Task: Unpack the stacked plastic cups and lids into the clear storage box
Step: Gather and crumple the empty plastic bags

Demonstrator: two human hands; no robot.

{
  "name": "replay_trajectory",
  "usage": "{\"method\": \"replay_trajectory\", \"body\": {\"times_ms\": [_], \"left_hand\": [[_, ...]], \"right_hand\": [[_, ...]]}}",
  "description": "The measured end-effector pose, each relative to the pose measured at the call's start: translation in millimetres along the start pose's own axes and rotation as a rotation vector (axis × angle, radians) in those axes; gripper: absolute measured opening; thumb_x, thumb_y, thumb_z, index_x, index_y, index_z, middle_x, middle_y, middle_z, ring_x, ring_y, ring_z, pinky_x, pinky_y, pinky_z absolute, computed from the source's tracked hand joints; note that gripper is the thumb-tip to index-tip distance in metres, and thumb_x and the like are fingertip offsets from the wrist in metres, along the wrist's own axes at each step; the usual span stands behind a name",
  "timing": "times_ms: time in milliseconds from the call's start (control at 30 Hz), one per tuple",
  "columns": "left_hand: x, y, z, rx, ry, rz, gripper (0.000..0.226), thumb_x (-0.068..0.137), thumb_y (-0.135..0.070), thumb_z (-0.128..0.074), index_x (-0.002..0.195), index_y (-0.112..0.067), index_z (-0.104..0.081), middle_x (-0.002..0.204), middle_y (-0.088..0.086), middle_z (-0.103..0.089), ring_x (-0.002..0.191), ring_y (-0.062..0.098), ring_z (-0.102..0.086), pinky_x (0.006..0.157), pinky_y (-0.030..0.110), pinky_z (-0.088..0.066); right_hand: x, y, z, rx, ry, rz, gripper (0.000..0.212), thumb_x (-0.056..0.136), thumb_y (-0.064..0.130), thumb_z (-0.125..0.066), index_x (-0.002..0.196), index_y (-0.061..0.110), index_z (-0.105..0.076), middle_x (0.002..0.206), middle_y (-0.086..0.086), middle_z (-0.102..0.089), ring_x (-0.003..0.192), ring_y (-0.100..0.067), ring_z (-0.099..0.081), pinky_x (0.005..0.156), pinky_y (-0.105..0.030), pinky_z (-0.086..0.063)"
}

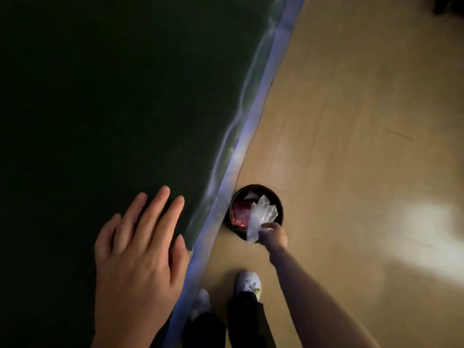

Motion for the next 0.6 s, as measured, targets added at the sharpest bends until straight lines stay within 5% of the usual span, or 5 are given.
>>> {"method": "replay_trajectory", "body": {"times_ms": [167, 300, 433, 600], "left_hand": [[0, 0, -3, 0.002, -0.019, 0.004, 0.052, 0.089, -0.031, -0.040, 0.138, -0.021, -0.052, 0.150, 0.001, -0.044, 0.134, 0.031, -0.043, 0.103, 0.054, -0.031], [1, 1, -3, 0.011, -0.050, -0.006, 0.052, 0.089, -0.031, -0.037, 0.138, -0.021, -0.052, 0.149, 0.002, -0.045, 0.132, 0.033, -0.044, 0.101, 0.055, -0.033], [1, 1, -6, 0.010, -0.050, -0.002, 0.053, 0.089, -0.032, -0.037, 0.139, -0.023, -0.049, 0.151, 0.000, -0.043, 0.135, 0.030, -0.041, 0.103, 0.053, -0.030], [1, 1, -1, 0.002, -0.039, 0.011, 0.052, 0.090, -0.032, -0.038, 0.140, -0.024, -0.048, 0.151, -0.001, -0.042, 0.137, 0.028, -0.039, 0.106, 0.050, -0.027]], "right_hand": [[40, -8, -18, 0.038, 0.029, -0.015, 0.026, 0.087, 0.002, -0.056, 0.111, 0.009, -0.065, 0.086, -0.014, -0.062, 0.075, -0.028, -0.056, 0.058, -0.032, -0.044], [57, -3, -25, 0.031, 0.101, 0.000, 0.036, 0.088, 0.002, -0.060, 0.124, 0.010, -0.060, 0.086, -0.007, -0.062, 0.072, -0.022, -0.060, 0.067, -0.031, -0.051], [57, 4, -27, 0.024, 0.145, 0.052, 0.066, 0.089, 0.007, -0.066, 0.146, 0.024, -0.039, 0.118, -0.012, -0.059, 0.091, -0.033, -0.065, 0.084, -0.042, -0.055], [27, 32, 0, -0.093, 0.094, 0.189, 0.052, 0.091, 0.014, -0.065, 0.140, 0.008, -0.049, 0.124, -0.011, -0.063, 0.094, -0.028, -0.067, 0.089, -0.044, -0.056]]}}
Point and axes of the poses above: each hand's wrist, its own x-axis towards the middle knuckle, its own z-axis out of the back of the hand, y = z × x, the point moved 7 cm from there along x, towards the middle knuckle
